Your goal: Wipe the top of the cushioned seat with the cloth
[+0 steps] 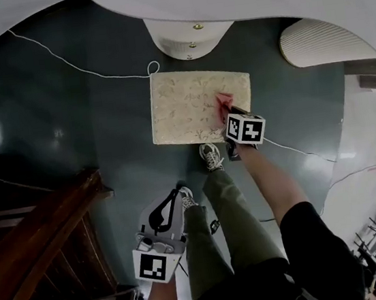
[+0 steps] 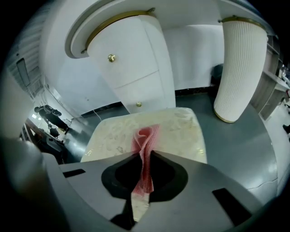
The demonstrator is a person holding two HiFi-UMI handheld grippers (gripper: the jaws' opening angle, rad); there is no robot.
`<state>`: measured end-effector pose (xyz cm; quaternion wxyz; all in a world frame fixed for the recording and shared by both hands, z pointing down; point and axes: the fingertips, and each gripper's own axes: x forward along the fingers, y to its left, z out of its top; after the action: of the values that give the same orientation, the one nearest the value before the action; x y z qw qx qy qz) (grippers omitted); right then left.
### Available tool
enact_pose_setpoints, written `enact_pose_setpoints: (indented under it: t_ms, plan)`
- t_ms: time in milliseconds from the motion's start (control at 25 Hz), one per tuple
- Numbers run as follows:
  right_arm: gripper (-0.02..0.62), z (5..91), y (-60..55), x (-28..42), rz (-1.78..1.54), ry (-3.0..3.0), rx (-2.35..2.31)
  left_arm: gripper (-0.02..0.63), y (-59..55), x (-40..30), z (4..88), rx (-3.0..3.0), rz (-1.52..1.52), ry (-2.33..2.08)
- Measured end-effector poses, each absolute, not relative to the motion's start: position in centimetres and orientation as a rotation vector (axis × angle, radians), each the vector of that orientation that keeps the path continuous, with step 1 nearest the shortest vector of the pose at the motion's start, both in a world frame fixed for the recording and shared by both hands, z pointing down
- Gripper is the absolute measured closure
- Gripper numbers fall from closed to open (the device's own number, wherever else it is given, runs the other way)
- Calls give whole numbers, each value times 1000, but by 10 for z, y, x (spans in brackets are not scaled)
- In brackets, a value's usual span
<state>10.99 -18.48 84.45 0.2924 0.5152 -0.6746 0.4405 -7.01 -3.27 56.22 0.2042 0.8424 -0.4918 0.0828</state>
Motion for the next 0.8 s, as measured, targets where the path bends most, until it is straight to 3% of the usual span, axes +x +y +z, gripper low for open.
enact_pose_setpoints:
  t_ms: [480, 640, 800]
  plan:
    - [569, 855, -157, 258, 1212, -1520, 1588, 589, -68, -5, 556, 2475, 227, -1208]
    - [569, 846, -152, 261, 1233, -1534, 1641, 589, -64, -4, 557, 2496, 252, -1172]
    - [569, 817, -161, 209, 1190, -1742, 1576, 589, -57, -15, 556, 2489, 254, -1194]
